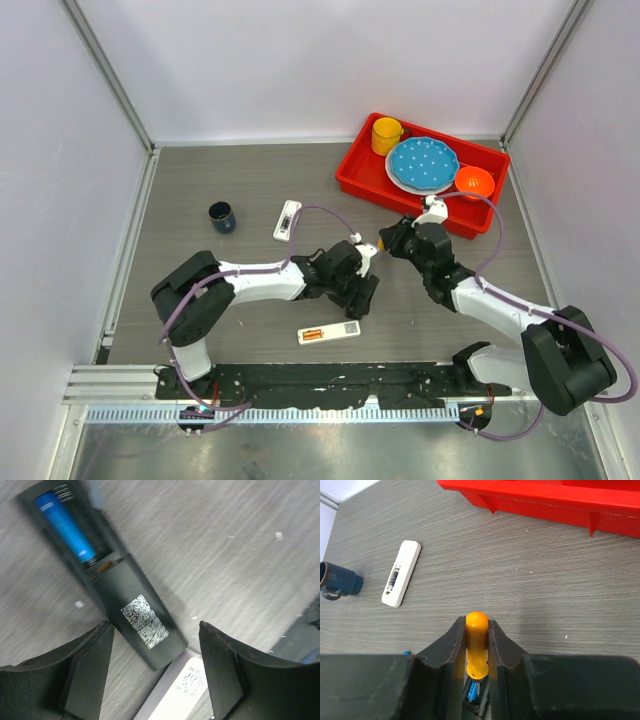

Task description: Unload the batteries from the remote control

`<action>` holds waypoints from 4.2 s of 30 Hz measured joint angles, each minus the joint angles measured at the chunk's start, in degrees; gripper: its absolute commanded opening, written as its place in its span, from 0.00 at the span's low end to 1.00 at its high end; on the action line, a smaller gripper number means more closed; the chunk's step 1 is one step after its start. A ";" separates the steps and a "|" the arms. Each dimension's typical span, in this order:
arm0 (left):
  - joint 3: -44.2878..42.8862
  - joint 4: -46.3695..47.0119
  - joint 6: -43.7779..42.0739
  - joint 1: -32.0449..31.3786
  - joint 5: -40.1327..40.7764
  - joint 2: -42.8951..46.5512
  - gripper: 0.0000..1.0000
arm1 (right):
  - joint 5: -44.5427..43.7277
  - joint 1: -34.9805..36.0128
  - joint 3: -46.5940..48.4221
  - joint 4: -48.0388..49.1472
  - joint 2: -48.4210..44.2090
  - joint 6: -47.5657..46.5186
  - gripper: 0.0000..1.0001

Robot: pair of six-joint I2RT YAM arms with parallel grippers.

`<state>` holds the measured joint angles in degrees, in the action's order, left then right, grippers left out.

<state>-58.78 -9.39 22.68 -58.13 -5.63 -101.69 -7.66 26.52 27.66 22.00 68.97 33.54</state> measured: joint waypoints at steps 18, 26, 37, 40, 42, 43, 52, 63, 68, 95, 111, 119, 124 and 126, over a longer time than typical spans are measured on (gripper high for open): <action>3.80 8.26 10.29 5.44 -14.56 0.31 0.61 | 0.96 0.00 0.15 -1.05 -1.09 -0.13 0.01; 11.32 12.15 14.56 12.96 -17.44 5.95 0.55 | 5.68 0.00 2.89 -0.90 1.07 -0.17 0.01; 10.95 22.53 20.63 15.02 -21.42 -0.52 0.55 | 8.26 0.00 3.96 -1.05 2.19 0.00 0.01; 8.79 22.56 20.39 15.02 -21.38 -2.21 0.56 | 8.44 0.00 3.96 -1.03 2.34 0.02 0.01; 7.96 22.62 20.37 15.02 -21.31 -2.84 0.54 | 8.72 0.00 3.96 -1.03 2.80 0.04 0.01; 7.89 22.71 20.37 15.02 -21.33 -2.91 0.53 | 8.90 0.00 4.00 -1.03 3.17 0.02 0.01; 12.11 22.58 20.37 15.69 -20.31 0.24 0.31 | 9.16 0.00 4.09 -0.37 6.64 0.96 0.01; 14.99 22.60 20.63 20.09 -21.00 1.77 0.00 | 9.73 0.00 6.64 1.88 14.60 3.04 0.01; 14.45 23.80 21.09 20.17 -22.49 -0.96 0.00 | 9.70 0.00 6.84 2.27 14.82 3.13 0.01; 11.26 28.26 23.89 20.06 -24.17 -5.73 0.00 | 9.88 0.37 4.24 5.75 15.39 3.93 0.01; 11.23 29.38 24.96 20.17 -25.11 -6.47 0.00 | 10.45 -0.35 0.35 15.76 17.79 8.90 0.01; 11.23 29.66 25.11 20.02 -25.16 -6.60 0.00 | 11.30 -0.31 0.17 16.96 18.27 10.80 0.01; 11.32 29.77 25.16 19.78 -25.44 -6.64 0.00 | 11.91 -0.24 0.17 18.43 19.28 11.63 0.01; 11.37 29.75 25.16 19.78 -25.59 -6.64 0.00 | 12.11 -0.28 0.17 19.19 19.98 11.87 0.01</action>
<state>-47.42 20.36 47.83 -38.35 -31.22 -108.33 4.45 26.24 27.83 41.19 88.95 45.41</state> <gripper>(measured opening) 0.010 0.246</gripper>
